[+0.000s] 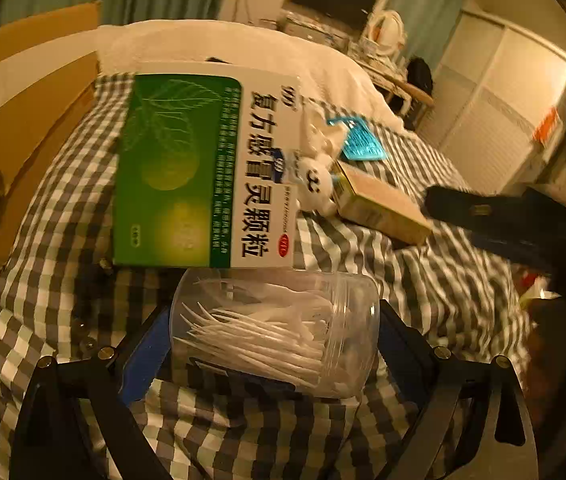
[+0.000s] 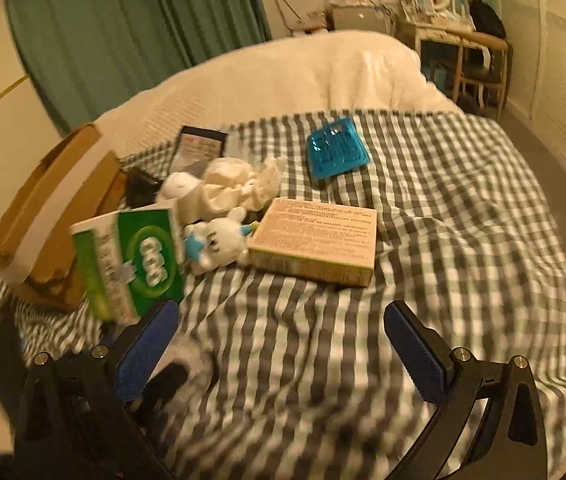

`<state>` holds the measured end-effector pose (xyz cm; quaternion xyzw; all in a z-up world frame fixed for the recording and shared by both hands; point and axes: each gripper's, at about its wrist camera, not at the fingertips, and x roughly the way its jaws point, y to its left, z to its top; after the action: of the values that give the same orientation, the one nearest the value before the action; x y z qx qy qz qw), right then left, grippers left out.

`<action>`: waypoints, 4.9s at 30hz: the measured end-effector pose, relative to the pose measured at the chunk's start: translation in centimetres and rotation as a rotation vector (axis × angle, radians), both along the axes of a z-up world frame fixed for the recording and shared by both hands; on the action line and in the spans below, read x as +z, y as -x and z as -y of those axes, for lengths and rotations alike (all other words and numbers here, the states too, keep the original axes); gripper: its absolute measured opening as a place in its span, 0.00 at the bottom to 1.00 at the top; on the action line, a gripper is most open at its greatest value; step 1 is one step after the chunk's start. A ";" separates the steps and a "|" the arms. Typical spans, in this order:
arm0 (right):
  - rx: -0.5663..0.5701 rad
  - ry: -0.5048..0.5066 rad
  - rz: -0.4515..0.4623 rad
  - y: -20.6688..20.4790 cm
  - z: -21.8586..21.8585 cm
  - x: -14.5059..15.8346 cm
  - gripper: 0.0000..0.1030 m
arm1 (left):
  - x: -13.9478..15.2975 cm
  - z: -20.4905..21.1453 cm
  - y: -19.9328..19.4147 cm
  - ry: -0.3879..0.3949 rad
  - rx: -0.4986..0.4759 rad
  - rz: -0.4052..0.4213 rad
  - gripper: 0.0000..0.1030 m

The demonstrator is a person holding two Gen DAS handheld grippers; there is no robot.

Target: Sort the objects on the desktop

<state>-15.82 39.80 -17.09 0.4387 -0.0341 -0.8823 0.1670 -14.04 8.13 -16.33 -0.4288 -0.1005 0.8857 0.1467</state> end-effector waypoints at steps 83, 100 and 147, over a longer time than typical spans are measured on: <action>-0.247 0.234 0.278 8.4 -2.5 -8.4 0.71 | 0.4 3.4 1.2 0.016 0.222 -0.076 0.93; -0.083 0.107 0.119 0.6 -2.4 -2.1 0.30 | 1.9 3.1 -2.2 0.008 0.182 -0.099 0.93; 0.339 0.209 -0.142 -2.7 25.0 16.6 0.64 | 18.4 22.7 -2.0 0.143 0.497 -0.435 1.00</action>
<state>-13.11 14.80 -0.46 0.3552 -0.0395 -0.8620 0.3596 -12.00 -14.53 2.08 -0.2011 -0.1059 0.9700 -0.0859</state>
